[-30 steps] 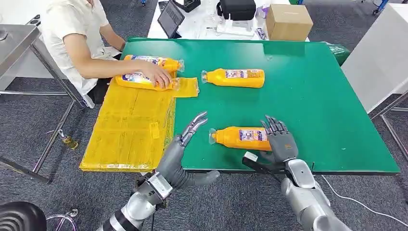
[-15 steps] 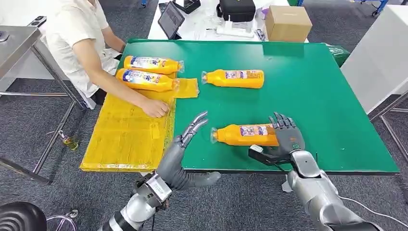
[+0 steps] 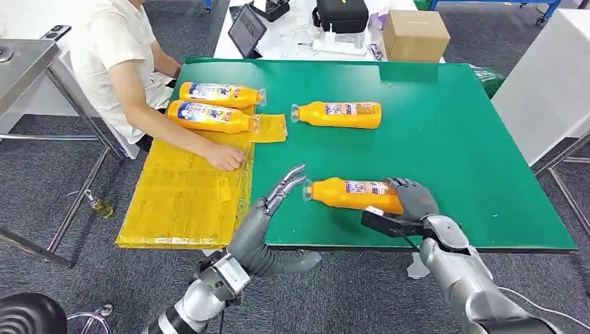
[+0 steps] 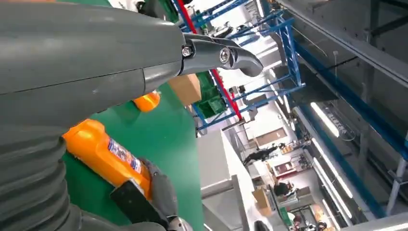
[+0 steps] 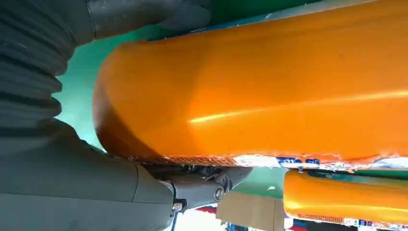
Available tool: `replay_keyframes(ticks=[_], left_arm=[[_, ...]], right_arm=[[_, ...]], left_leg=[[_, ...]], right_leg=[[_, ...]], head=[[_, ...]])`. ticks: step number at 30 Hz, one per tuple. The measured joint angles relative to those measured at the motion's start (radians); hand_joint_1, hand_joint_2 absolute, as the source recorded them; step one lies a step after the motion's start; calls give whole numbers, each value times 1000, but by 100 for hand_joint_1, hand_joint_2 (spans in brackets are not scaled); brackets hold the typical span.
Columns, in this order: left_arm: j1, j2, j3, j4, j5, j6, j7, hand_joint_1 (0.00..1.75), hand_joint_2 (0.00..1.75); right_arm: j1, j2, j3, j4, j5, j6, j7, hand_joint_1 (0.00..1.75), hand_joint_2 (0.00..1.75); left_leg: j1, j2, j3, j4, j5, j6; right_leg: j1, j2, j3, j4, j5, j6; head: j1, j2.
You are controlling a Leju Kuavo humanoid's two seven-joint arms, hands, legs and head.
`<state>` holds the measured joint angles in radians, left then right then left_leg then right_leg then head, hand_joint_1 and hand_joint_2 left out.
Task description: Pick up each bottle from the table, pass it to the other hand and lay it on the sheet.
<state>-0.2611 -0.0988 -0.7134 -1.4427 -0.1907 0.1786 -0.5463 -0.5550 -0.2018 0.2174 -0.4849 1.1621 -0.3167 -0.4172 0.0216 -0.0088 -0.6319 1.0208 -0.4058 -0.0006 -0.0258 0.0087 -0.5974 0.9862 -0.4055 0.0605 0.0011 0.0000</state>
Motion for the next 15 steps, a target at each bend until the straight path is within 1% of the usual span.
replay_keyframes(ticks=[5, 8, 12, 15], left_arm=[[-3, 0, 0, 0, 2, -3, -2, 0, 175], [-4, 0, 0, 0, 7, -12, -5, 0, 175], [-3, -3, 2, 0, 48, -11, -6, 0, 175], [9, -25, 16, 1, 119, 13, -6, 0, 175]], right_arm=[[7, -3, 1, 0, -43, 10, -32, 175, 175], [21, -4, 2, -2, -95, 7, -71, 175, 175], [46, 1, 0, -5, -166, -50, -109, 175, 175], [69, 11, -3, -18, -224, -82, -140, 175, 175]], left_leg=[[0, 0, 1, 0, 0, 0], [0, 0, 1, 0, -1, 0], [0, 0, 1, 0, -1, 0], [0, 0, 1, 0, -1, 0]], right_leg=[[0, 0, 0, 0, 0, 0], [0, 0, 1, 0, 0, 0], [0, 0, 2, 0, 0, 0], [0, 0, 1, 0, 0, 0]], head=[[0, 0], [0, 0], [0, 0], [0, 0]])
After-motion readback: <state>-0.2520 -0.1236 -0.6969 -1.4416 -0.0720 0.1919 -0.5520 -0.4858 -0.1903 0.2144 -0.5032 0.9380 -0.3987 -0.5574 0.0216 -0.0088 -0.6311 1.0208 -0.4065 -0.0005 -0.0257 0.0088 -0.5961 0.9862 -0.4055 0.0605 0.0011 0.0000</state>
